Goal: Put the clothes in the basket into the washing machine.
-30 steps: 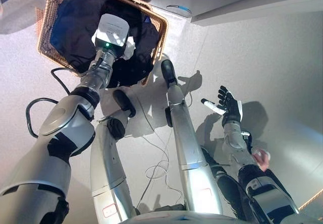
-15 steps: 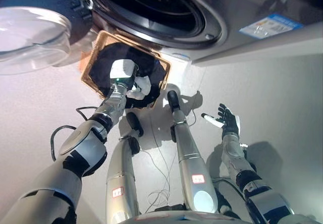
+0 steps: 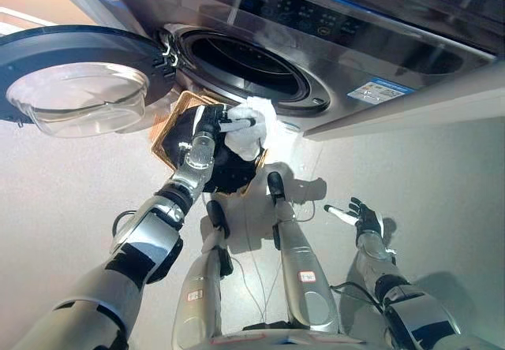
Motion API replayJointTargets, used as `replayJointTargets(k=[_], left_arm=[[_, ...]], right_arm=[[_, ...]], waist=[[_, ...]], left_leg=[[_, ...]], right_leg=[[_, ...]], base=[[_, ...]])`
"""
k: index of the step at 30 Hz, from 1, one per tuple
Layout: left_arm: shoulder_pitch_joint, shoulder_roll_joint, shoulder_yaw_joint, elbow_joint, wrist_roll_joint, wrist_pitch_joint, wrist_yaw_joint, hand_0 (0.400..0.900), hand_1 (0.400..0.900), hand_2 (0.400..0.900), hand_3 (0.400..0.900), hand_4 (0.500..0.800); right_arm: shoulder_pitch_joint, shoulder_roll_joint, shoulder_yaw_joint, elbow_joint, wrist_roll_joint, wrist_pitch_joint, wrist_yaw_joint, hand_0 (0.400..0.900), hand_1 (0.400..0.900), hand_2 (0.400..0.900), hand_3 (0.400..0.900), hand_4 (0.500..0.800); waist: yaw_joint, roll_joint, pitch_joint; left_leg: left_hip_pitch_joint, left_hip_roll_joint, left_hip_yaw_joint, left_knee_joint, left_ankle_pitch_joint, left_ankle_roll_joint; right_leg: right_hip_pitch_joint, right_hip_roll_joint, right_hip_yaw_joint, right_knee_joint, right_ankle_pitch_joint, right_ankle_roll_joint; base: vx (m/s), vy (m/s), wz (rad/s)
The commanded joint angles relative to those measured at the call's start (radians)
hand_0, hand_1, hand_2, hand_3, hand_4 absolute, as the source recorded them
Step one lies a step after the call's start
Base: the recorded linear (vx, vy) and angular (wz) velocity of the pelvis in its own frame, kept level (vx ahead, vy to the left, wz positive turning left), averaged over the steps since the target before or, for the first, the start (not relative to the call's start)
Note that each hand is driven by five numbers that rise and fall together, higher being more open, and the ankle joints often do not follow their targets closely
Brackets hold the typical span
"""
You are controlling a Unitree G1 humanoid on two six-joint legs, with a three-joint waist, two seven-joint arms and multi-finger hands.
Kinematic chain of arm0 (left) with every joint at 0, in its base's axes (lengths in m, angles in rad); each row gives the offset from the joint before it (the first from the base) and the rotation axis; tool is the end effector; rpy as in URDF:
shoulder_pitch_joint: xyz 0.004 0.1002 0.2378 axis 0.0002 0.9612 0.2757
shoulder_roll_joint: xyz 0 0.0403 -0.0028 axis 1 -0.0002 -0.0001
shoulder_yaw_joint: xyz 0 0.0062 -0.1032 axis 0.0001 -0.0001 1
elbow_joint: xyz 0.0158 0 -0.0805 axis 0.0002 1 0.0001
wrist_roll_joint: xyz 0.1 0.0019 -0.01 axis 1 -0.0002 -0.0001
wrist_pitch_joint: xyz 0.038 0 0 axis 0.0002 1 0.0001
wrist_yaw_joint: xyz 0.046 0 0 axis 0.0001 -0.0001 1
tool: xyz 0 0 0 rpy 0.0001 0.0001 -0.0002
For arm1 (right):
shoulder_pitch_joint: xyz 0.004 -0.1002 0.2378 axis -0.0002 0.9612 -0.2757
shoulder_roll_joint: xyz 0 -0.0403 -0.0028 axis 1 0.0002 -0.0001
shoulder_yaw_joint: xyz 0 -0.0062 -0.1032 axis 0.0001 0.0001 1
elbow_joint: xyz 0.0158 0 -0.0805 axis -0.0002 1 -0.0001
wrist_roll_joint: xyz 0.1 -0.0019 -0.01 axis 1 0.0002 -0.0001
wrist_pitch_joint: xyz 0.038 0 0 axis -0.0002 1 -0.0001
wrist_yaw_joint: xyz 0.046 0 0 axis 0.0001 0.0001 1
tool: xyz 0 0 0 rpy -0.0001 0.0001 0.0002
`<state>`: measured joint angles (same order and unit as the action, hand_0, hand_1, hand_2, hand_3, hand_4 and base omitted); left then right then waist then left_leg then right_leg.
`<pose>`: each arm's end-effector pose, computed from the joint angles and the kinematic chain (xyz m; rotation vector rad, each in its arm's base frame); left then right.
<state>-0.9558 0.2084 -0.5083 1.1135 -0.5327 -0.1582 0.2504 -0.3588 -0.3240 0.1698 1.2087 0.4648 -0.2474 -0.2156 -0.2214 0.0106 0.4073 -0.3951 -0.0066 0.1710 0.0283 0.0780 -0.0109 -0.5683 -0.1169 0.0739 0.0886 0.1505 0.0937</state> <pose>0.3470 0.1182 0.0983 0.1415 0.0754 0.0008 0.2086 -0.2386 -0.0514 -0.0726 0.5783 -0.4306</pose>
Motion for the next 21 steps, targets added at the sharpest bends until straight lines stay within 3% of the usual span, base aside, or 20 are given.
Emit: replayJointTargets(k=[1, 7, 12, 16, 18, 21], left_arm=[[-0.105, -0.034, 0.121, 0.044, -0.078, -0.074, -0.006, 0.4, 0.4, 0.4, 0.4, 0.5], [-0.206, 0.009, 0.226, 0.151, -0.163, -0.057, 0.007, 0.4, 0.4, 0.4, 0.4, 0.5], [-0.304, 0.087, 0.302, 0.23, -0.193, -0.046, 0.044, 0.4, 0.4, 0.4, 0.4, 0.5], [-0.364, 0.11, 0.287, 0.219, -0.219, -0.049, 0.018, 0.4, 0.4, 0.4, 0.4, 0.5], [-0.393, 0.097, 0.264, 0.157, -0.277, -0.073, -0.008, 0.4, 0.4, 0.4, 0.4, 0.5], [-0.382, 0.085, 0.263, 0.136, -0.301, -0.083, -0.015, 0.4, 0.4, 0.4, 0.4, 0.5]], right_arm=[[0.104, -0.044, -0.007, 0.011, 0.058, -0.001, 0.001, 0.9, 0.9, 0.9, 0.9, 0.8], [0.142, -0.059, -0.019, -0.013, 0.072, -0.014, 0.007, 0.9, 0.9, 0.9, 0.9, 0.8], [0.163, -0.07, -0.039, -0.023, 0.088, -0.026, 0.001, 0.9, 0.9, 0.9, 0.9, 0.8], [0.186, -0.081, -0.056, -0.024, 0.11, -0.03, 0.004, 0.9, 0.9, 0.9, 0.9, 0.8], [0.197, -0.08, -0.057, -0.032, 0.129, -0.035, 0.008, 0.9, 0.9, 0.9, 0.9, 0.8], [0.218, -0.074, -0.055, -0.043, 0.131, -0.039, 0.01, 0.9, 0.9, 0.9, 0.9, 0.8]], waist=[[-0.032, 0.063, -0.093], [-0.069, 0.071, -0.121], [-0.098, 0.074, -0.146], [-0.121, 0.084, -0.16], [-0.124, 0.089, -0.165], [-0.12, 0.089, -0.166]], left_leg=[[0.019, 0.041, -0.036, -0.009, -0.01, -0.046], [0.057, 0.057, 0.01, -0.1, 0.021, -0.06], [0.038, 0.07, 0.037, -0.116, 0.023, -0.077], [0.021, 0.076, 0.032, -0.116, 0.024, -0.086], [0.02, 0.079, 0.031, -0.116, 0.025, -0.085], [0.024, 0.081, 0.031, -0.116, 0.025, -0.085]], right_leg=[[0.078, 0.028, 0.015, 0.011, -0.029, 0.019], [0.071, 0.051, 0.038, -0.018, -0.024, 0.019], [0.053, 0.062, 0.048, -0.052, -0.007, 0.024], [0.036, 0.067, 0.046, -0.047, -0.009, 0.022], [0.024, 0.074, 0.048, -0.042, -0.01, 0.021], [0.02, 0.078, 0.048, -0.036, -0.012, 0.02]], base=[[0.07, -0.036, -0.23], [0.07, -0.039, -0.26], [0.05, -0.038, -0.17], [0.05, -0.045, 0.03], [0.07, -0.048, -0.05], [0.04, -0.033, -0.02]])
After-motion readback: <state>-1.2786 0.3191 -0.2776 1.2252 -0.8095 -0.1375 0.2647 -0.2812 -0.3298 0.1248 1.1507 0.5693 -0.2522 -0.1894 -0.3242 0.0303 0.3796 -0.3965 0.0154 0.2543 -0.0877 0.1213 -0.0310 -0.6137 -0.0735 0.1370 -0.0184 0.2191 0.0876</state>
